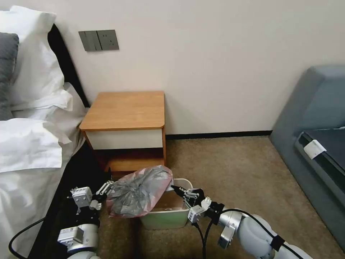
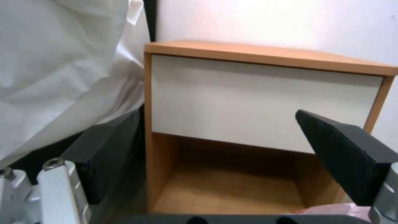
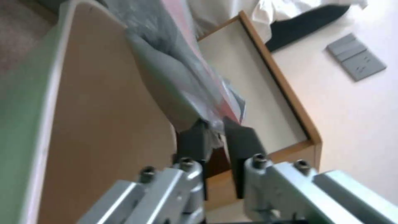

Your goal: Pick up the garbage bag from the table and place it over the trash can.

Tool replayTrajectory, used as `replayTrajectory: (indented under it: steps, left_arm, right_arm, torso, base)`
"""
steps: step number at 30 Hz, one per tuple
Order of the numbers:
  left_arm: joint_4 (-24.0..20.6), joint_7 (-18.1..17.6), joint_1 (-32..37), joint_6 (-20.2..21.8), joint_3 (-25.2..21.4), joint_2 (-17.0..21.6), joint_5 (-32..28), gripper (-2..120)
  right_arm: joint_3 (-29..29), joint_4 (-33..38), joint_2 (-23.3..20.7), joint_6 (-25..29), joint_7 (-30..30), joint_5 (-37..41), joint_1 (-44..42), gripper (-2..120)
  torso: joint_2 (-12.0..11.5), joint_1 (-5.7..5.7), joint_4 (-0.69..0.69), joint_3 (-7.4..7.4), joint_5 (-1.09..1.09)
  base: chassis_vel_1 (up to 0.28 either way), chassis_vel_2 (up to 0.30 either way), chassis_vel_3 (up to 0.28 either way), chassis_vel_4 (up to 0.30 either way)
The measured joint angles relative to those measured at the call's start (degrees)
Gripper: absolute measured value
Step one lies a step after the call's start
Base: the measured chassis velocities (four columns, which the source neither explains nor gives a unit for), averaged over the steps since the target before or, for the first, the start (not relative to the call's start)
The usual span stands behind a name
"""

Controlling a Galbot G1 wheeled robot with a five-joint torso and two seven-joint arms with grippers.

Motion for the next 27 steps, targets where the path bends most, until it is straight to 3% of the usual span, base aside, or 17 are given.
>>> replayTrajectory:
  steps: [11,15,19,21,26,27]
  left_arm:
    - [1.27,0.00,-0.54,0.03,0.80,-0.08,0.48,95]
    - [1.42,0.00,-0.91,0.91,0.81,0.42,0.14,95]
    - [0.68,0.01,-0.96,2.08,0.79,1.05,-0.42,95]
    - [0.03,0.24,-0.82,2.92,0.87,1.98,-0.56,96]
    - [-2.33,0.73,0.00,3.85,1.42,3.09,-0.97,95]
    - [-4.67,1.73,0.89,5.96,2.14,3.82,-2.78,95]
  right_arm:
    - [3.96,1.92,-5.93,-1.16,-4.45,6.34,-1.03,52]
    - [9.37,3.22,-9.20,-0.16,-4.54,8.79,-3.22,71]
    - [12.18,3.87,-9.74,0.34,-4.50,10.28,-4.01,82]
    - [14.34,4.51,-9.43,0.27,-3.95,12.15,-4.27,93]
    - [15.75,5.29,-6.91,-0.24,-3.05,13.39,-4.06,100]
    - [15.74,5.35,-5.35,-0.31,-2.45,13.42,-4.05,100]
  torso:
    - [0.00,0.00,0.00,0.00,0.00]
    - [0.00,0.00,-0.01,0.00,0.00]
    - [0.00,0.00,0.00,0.00,-0.01]
    - [0.00,0.00,-0.01,0.00,-0.01]
    - [0.00,0.00,0.00,0.00,-0.01]
    - [0.00,0.00,0.01,0.00,-0.01]
  base:
    - [0.000,0.000,0.000,0.000]
    - [0.000,0.000,0.000,0.000]
    - [0.000,0.000,0.000,0.000]
    - [0.000,0.000,0.000,0.000]
    - [0.000,0.000,0.000,0.000]
    - [0.000,0.000,0.000,0.000]
